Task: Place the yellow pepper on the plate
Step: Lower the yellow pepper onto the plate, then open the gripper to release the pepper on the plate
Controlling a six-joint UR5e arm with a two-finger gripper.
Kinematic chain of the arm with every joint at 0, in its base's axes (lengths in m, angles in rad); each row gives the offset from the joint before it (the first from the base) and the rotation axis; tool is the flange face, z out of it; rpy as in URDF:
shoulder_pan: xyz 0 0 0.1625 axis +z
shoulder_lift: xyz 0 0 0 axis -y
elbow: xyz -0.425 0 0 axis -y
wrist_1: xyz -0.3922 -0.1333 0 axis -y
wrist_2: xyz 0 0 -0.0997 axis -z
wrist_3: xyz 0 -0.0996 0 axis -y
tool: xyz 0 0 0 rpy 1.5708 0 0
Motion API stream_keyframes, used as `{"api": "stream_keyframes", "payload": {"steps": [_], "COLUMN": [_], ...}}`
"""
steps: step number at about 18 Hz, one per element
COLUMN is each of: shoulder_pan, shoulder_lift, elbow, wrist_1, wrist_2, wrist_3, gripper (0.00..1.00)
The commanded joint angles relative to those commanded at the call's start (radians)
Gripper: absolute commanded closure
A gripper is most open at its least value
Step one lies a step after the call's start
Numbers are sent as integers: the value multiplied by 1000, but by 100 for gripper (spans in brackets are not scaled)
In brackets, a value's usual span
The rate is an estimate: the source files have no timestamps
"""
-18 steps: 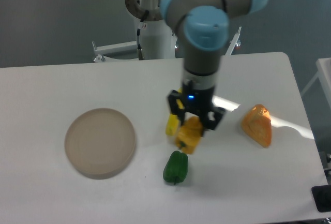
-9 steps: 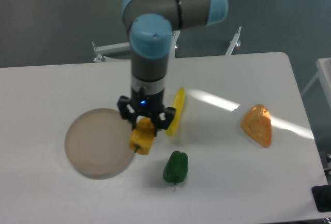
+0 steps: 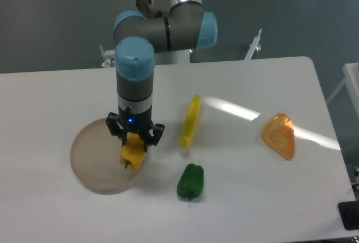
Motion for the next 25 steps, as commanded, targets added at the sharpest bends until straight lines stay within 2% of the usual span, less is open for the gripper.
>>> {"api": "stream_keyframes", "payload": {"steps": [5, 25], "shoulder_pan": [-28, -63], "shoulder_lift": [-12, -48], "elbow": [-51, -68], "wrist_1": [121, 126], "wrist_2": [-3, -3], "wrist_3": [85, 114], "gripper": [53, 53]}}
